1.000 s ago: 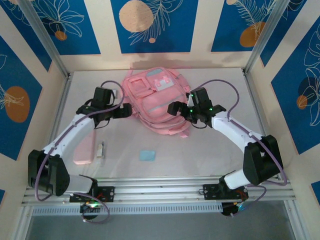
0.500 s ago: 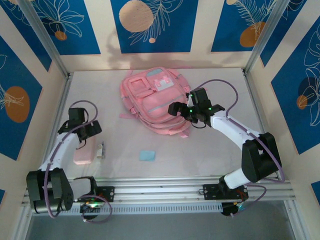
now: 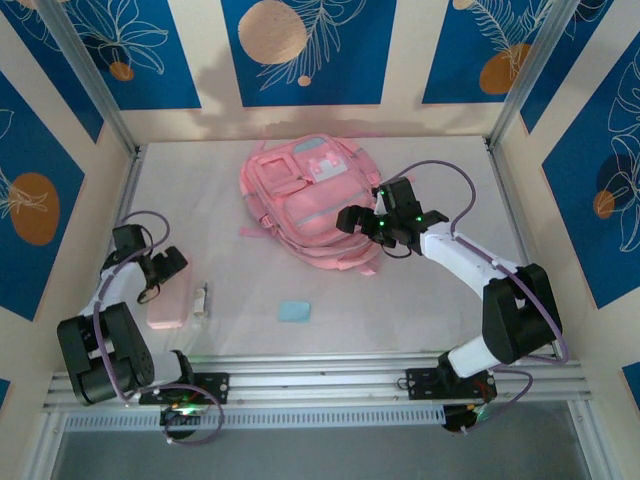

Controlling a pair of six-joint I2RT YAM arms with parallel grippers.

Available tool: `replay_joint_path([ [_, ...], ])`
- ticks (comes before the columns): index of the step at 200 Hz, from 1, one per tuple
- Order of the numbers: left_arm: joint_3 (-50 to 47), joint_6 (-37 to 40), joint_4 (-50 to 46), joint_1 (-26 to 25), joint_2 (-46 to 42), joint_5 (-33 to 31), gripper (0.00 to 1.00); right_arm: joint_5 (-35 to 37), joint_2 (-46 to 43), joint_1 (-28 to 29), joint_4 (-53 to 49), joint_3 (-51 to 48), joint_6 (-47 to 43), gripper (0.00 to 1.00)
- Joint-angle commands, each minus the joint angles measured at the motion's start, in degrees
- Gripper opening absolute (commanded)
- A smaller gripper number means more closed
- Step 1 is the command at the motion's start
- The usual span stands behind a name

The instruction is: Pack the student bag

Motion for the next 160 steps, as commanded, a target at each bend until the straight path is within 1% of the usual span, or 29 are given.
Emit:
replay_joint_path([
  [1,-1.1,-1.1,0.2,-1.4,-1.3,4.7,1.0,0.9,0.1,0.2,0.7,-0.7,-0.5,0.99],
  [18,-1.8,-2.3,-1.0,-3.8,-3.5,4.4,1.0,0.5,0.6,0.2,1.1,-0.7,-0.3,0.99],
  [45,-3.1,-4.1,-3.5,-6.3,-7.2,4.7,1.0,-0.4,1.6,0.2,1.2,-0.1,0.1,0.99],
  [60,-2.5,-3.8,-5.9,-8.2,-8.6,4.0,1.0,-0.6,2.0,0.2,1.3,0.1,0.3,0.99],
  [75,-1.1,-1.8,-9.0,-10.3,-8.7,2.7,1.0,-0.7,2.1,0.2,1.4,0.1,0.5,0.99],
  [93,1.3,3.0,-12.5,-12.5,-6.5,0.5,1.0,-0.8,2.2,0.2,1.6,-0.1,0.8,0.99],
  [106,4.4,8.2,-15.7,-13.8,-2.7,-2.9,1.0,-1.0,2.2,0.2,1.7,-0.1,0.8,0.99],
  [112,5.9,8.1,-17.1,-13.9,-0.9,-5.1,1.0,-1.1,2.2,0.2,1.6,-0.1,0.8,0.99],
  [122,7.9,9.8,-17.6,-13.9,1.8,-5.0,1.0,-1.2,2.1,0.2,1.6,-0.2,0.8,0.99],
  [138,9.6,11.2,-16.7,-14.1,4.4,-7.0,1.0,-1.0,1.6,0.2,1.5,-0.5,0.9,0.99],
  [160,12.5,15.5,-17.2,-14.1,7.8,-8.7,1.0,-0.5,0.6,0.2,1.5,-1.1,1.0,1.0],
])
